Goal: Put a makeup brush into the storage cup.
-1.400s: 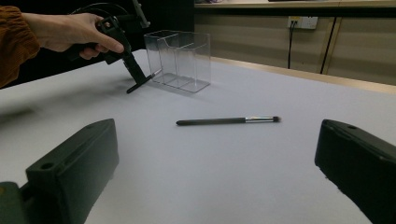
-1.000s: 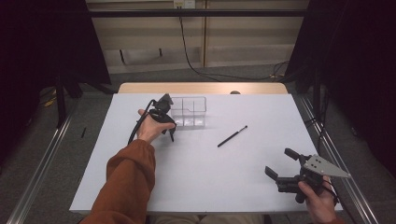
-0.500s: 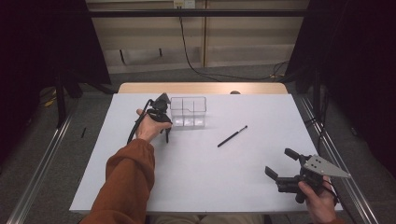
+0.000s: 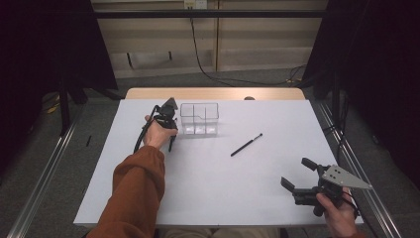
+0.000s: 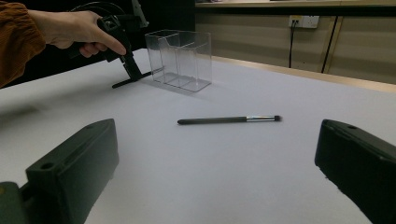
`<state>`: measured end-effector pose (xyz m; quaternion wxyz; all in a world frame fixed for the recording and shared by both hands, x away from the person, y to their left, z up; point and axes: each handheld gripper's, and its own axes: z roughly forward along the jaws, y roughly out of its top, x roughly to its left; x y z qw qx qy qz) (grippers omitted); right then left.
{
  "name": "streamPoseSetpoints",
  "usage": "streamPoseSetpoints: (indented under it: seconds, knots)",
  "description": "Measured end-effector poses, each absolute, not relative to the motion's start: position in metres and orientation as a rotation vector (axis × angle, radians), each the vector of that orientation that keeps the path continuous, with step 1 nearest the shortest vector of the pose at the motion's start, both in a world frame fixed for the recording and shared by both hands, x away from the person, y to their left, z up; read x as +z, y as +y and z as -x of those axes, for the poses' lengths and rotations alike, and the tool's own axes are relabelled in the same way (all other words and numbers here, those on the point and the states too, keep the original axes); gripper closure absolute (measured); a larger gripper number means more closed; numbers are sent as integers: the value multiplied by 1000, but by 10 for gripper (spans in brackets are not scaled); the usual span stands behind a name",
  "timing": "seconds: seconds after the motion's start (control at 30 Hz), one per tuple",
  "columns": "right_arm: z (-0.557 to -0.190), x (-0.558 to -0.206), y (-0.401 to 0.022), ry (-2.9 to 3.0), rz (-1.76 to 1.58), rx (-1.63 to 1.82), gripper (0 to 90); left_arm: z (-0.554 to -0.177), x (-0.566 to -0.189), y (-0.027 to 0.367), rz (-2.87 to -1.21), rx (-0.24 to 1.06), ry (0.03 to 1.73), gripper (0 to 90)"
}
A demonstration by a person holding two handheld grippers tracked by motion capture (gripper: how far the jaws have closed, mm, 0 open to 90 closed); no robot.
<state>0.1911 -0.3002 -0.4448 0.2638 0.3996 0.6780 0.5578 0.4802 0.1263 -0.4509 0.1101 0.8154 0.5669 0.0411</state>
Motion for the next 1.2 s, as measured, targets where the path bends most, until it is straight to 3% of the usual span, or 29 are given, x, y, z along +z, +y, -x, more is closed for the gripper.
streamPoseSetpoints:
  seconds: [0.17,1.2]
  knots:
    - [-191,-445,-300,1833,-1077,1505,0,-482,-451,128,-2390,111,1678,838]
    - [-191,-445,-301,1830,-1086,1502,0,-478,-443,146,-2298,96,1645,843]
